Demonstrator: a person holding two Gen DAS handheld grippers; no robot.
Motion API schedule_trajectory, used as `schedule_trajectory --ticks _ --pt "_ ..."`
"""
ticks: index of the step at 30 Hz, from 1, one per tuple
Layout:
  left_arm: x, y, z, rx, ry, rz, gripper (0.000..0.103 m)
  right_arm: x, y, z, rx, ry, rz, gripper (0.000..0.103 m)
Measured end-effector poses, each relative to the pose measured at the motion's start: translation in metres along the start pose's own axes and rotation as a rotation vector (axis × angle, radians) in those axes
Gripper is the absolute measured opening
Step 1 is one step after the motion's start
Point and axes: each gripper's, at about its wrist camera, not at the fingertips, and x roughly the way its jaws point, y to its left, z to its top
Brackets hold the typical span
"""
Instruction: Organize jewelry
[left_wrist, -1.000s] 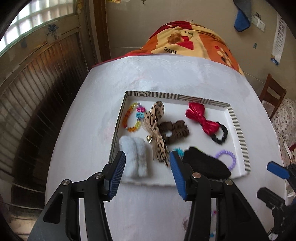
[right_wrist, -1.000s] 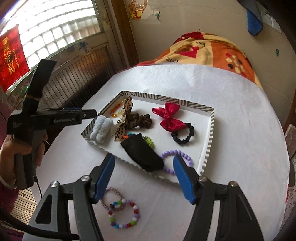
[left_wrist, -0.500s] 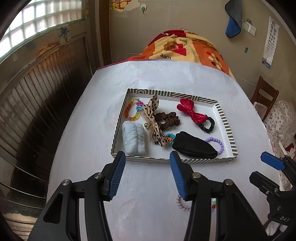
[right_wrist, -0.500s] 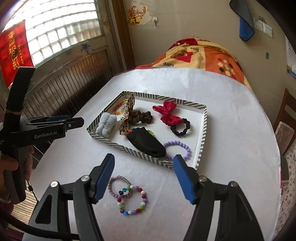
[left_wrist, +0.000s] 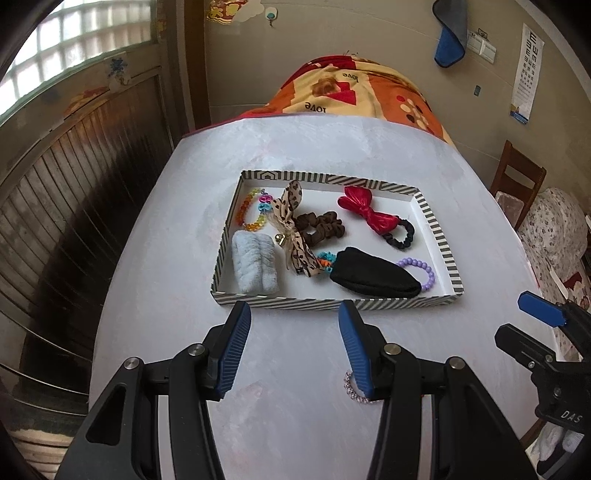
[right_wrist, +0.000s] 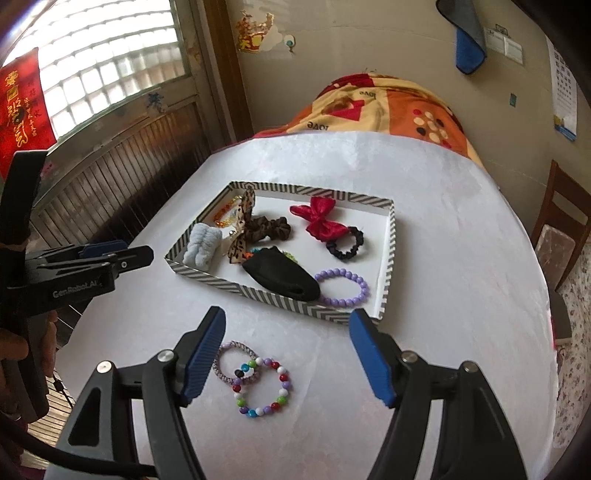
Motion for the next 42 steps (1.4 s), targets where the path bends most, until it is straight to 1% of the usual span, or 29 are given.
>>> schedule_trajectory --ticks 6,8,9,10,14,15,17,22,28,34,35,38,42 --pt "0.012 -0.003 -0.008 0.005 0.057 -0.056 0.040 0.009 -0.009 -0.011 0.009 0.041 -0.012 0.073" --pt "0.021 -0.002 -0.013 0.000 0.100 -0.099 0.040 0.017 -0.013 -0.018 0.007 0.074 -0.019 0.073" --pt "0.029 -0.001 -0.018 -0.007 0.140 -0.129 0.040 0.020 -0.014 -0.021 0.008 0.086 -0.016 0.073" --pt "0.033 -0.002 -0.022 -0.009 0.161 -0.141 0.040 0.026 -0.017 -0.026 0.012 0.110 -0.011 0.073" --pt "0.058 -0.008 -0.041 0.008 0.247 -0.143 0.040 0.043 -0.022 -0.043 0.014 0.169 0.005 0.073" --pt "0.061 -0.010 -0.044 0.008 0.259 -0.148 0.040 0.048 -0.023 -0.047 0.012 0.181 0.018 0.073" --pt "0.069 -0.014 -0.050 0.013 0.283 -0.147 0.040 0.061 -0.023 -0.054 0.001 0.223 0.014 0.073" --pt "0.076 -0.019 -0.056 0.027 0.298 -0.121 0.040 0.076 -0.023 -0.063 -0.016 0.265 0.023 0.072" --pt "0.079 -0.017 -0.057 0.024 0.304 -0.098 0.041 0.089 -0.019 -0.062 -0.039 0.284 0.031 0.072" --pt "0.085 -0.014 -0.058 0.017 0.321 -0.090 0.041 0.105 -0.007 -0.058 -0.101 0.297 0.019 0.072" --pt "0.086 -0.014 -0.059 0.017 0.325 -0.088 0.041 0.108 -0.005 -0.058 -0.111 0.300 0.012 0.071" --pt "0.089 -0.014 -0.062 0.014 0.337 -0.092 0.041 0.113 -0.003 -0.060 -0.142 0.309 -0.004 0.064" --pt "0.093 -0.018 -0.064 0.022 0.350 -0.101 0.041 0.117 -0.008 -0.063 -0.158 0.319 -0.030 0.063"
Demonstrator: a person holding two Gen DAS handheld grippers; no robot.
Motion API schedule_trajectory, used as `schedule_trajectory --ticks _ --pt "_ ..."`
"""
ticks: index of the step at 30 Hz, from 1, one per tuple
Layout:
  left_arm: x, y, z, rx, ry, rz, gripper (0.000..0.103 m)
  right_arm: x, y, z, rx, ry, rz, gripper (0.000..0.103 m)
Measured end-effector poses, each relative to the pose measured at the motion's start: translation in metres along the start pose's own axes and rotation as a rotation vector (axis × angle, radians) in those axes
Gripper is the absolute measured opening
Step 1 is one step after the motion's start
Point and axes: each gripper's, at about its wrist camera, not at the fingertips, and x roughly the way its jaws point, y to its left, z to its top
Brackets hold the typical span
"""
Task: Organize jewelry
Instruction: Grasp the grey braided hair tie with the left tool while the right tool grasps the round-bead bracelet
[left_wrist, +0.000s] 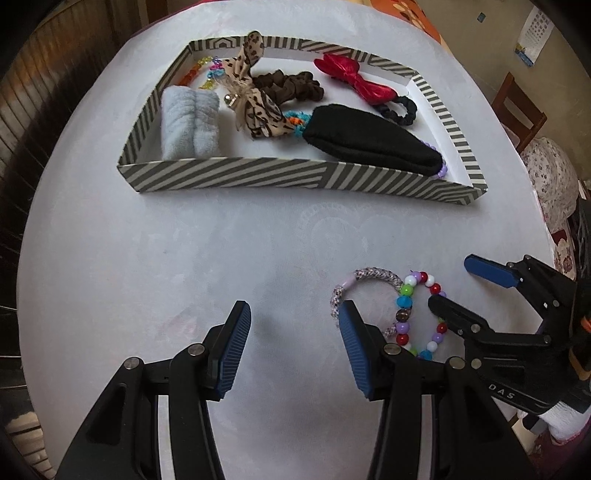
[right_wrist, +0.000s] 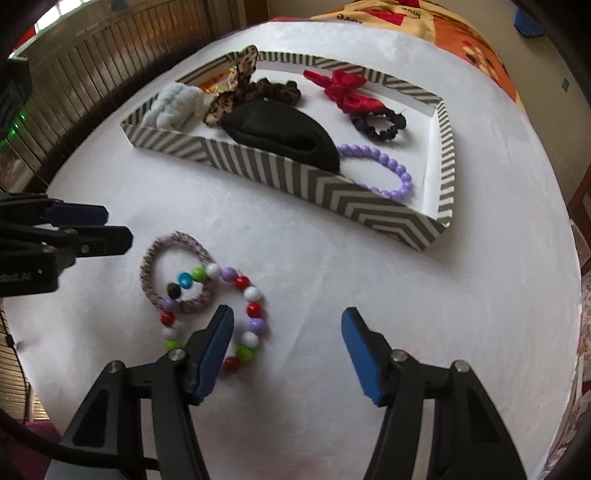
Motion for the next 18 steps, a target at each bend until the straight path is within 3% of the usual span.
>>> schedule_trajectory --ticks 3,10,16,18 --pt "0.004 -0.005 0.001 0.011 0.010 -0.002 0.041 -0.001 -0.007 -0.002 0.008 -0.003 -0.003 0.063" --pt "0.013 -0.018 0.004 0.044 0.032 -0.009 0.041 -0.006 -0.034 -0.009 0.022 0.017 -0.099 0.063" --pt "0.018 -0.029 0.004 0.074 0.037 0.008 0.041 -0.011 -0.057 -0.018 0.072 -0.003 -0.054 0.063" --pt "0.018 -0.030 0.003 0.071 0.034 0.009 0.041 -0.010 -0.057 -0.019 0.069 -0.021 -0.052 0.052"
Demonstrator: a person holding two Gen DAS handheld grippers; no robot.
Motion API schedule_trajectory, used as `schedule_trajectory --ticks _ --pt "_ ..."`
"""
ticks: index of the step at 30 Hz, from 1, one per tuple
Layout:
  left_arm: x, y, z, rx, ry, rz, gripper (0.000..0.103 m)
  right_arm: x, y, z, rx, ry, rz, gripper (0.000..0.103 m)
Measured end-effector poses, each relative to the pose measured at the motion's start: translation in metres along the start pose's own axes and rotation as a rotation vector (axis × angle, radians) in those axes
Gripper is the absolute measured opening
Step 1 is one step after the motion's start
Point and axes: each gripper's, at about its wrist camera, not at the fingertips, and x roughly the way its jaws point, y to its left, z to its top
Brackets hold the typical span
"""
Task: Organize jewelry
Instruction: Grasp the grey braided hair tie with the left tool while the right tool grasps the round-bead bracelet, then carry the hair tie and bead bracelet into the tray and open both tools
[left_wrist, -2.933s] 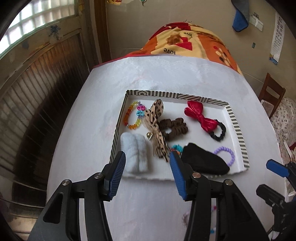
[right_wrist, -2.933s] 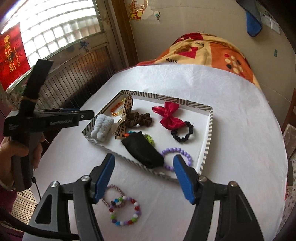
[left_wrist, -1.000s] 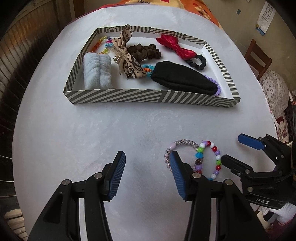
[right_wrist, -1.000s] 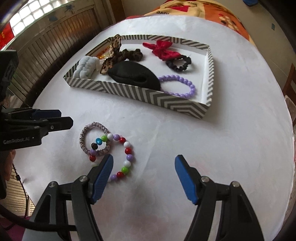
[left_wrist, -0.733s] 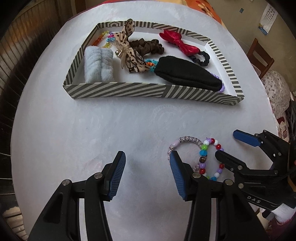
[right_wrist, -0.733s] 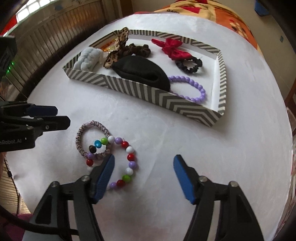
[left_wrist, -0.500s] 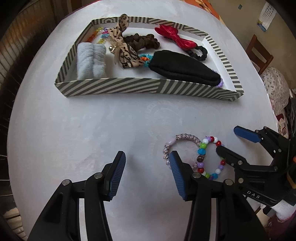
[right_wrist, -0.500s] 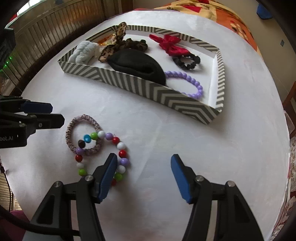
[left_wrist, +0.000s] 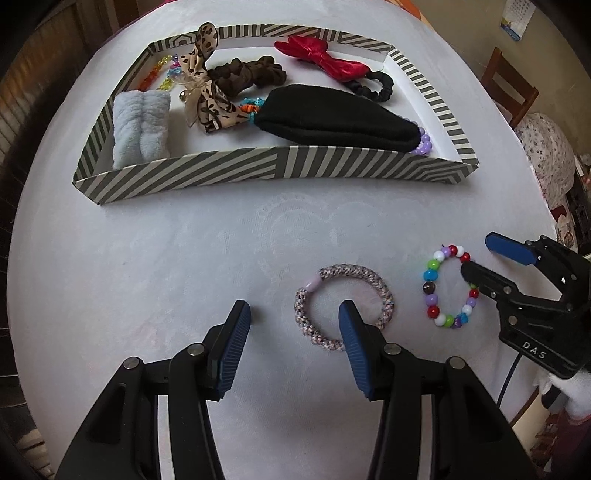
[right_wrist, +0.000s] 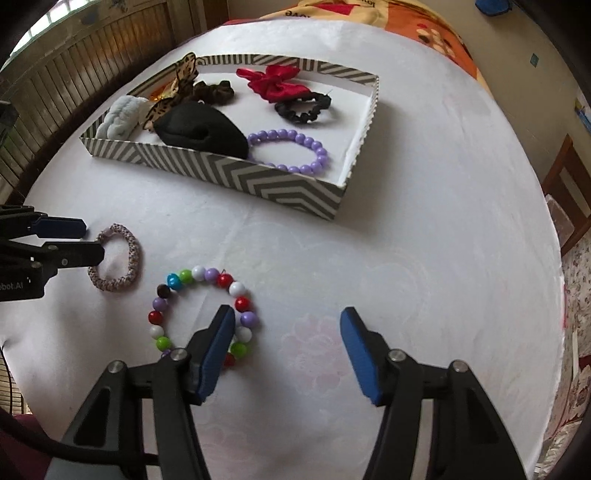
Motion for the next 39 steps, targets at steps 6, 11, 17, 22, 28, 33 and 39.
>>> schedule_trajectory --ticks 6,11,17,22,28,33,39 --pt "0.001 0.001 0.000 -0.001 -0.019 0.009 0.000 -0.001 0.009 0.000 -0.071 -0.025 -0.010 0.010" --pt "-0.005 0.013 -0.002 -0.043 -0.023 -0.052 0.000 -0.011 0.010 0.002 -0.087 -0.052 0.036 0.009" --pt "-0.037 0.023 0.004 -0.064 -0.093 -0.084 0.000 -0.045 0.006 0.017 -0.059 -0.124 0.097 0.009" --pt "-0.066 0.027 0.021 -0.068 -0.173 -0.083 0.000 -0.071 0.000 0.031 -0.037 -0.177 0.126 0.009" --pt "-0.084 0.035 0.055 -0.078 -0.242 -0.042 0.000 -0.097 -0.008 0.058 -0.030 -0.243 0.125 0.009" --pt "-0.087 0.041 0.078 -0.088 -0.273 -0.012 0.000 -0.100 -0.016 0.085 -0.034 -0.269 0.102 0.009" --pt "-0.075 0.039 0.105 -0.103 -0.267 -0.004 0.000 -0.081 -0.035 0.126 -0.034 -0.258 0.071 0.009"
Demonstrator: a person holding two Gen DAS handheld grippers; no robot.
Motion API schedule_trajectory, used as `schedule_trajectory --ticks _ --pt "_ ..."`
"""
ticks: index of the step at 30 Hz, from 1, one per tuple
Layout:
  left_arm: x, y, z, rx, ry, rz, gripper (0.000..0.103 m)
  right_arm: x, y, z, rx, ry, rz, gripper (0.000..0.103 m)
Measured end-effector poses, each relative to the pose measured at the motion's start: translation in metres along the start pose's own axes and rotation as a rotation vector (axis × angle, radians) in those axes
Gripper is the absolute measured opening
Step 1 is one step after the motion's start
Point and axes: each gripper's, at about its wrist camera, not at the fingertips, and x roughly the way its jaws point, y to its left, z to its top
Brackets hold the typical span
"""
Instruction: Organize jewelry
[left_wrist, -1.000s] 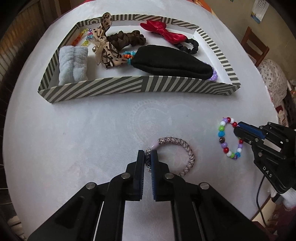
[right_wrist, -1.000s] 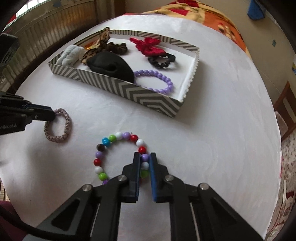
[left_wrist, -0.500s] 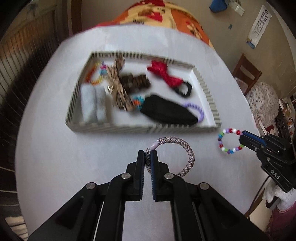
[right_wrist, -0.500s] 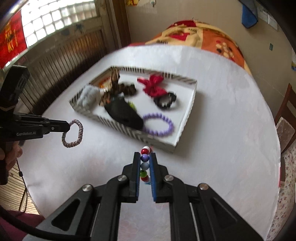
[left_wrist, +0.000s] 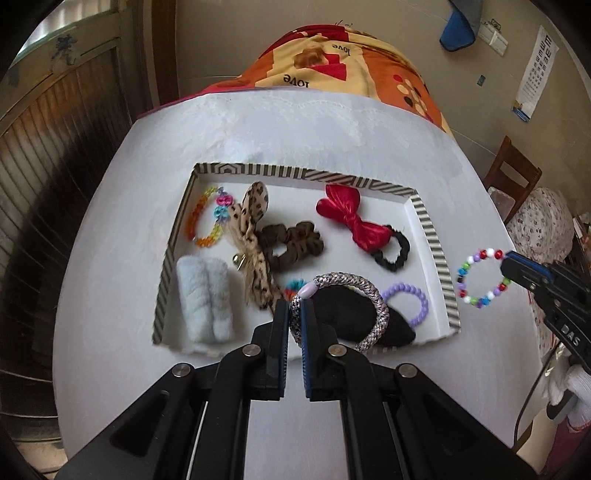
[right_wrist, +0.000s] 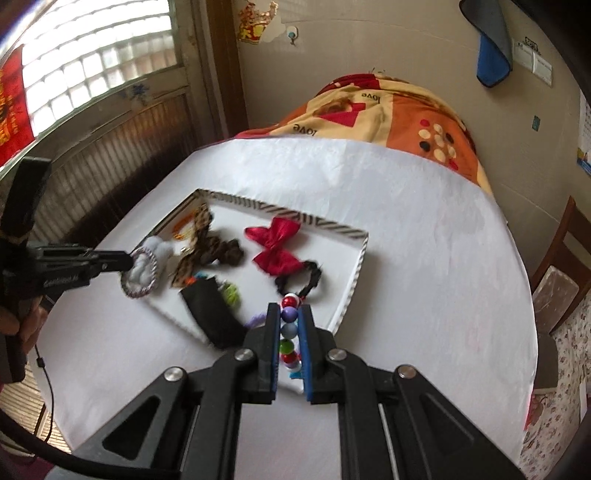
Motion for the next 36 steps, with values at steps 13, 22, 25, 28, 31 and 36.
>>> schedule_trajectory --ticks 13,22,25,28,31,36 --pt "0.072 -0.029 0.039 -0.001 0.075 0.011 0.000 0.098 -0.030 0.061 -0.009 0.068 0.032 0.009" --pt "0.110 -0.030 0.044 -0.008 0.119 0.047 0.000 0.169 -0.067 0.064 0.046 0.153 0.002 0.010" --pt "0.116 -0.029 0.042 -0.010 0.126 0.054 0.000 0.180 -0.068 0.060 0.047 0.161 -0.004 0.010" --pt "0.118 -0.030 0.040 -0.005 0.127 0.061 0.000 0.180 -0.070 0.058 0.067 0.154 0.005 0.017" --pt "0.118 -0.033 0.040 0.009 0.125 0.077 0.000 0.171 -0.073 0.057 0.108 0.129 0.037 0.041" --pt "0.105 -0.035 0.032 0.015 0.107 0.079 0.033 0.135 -0.063 0.048 0.117 0.071 0.045 0.043"
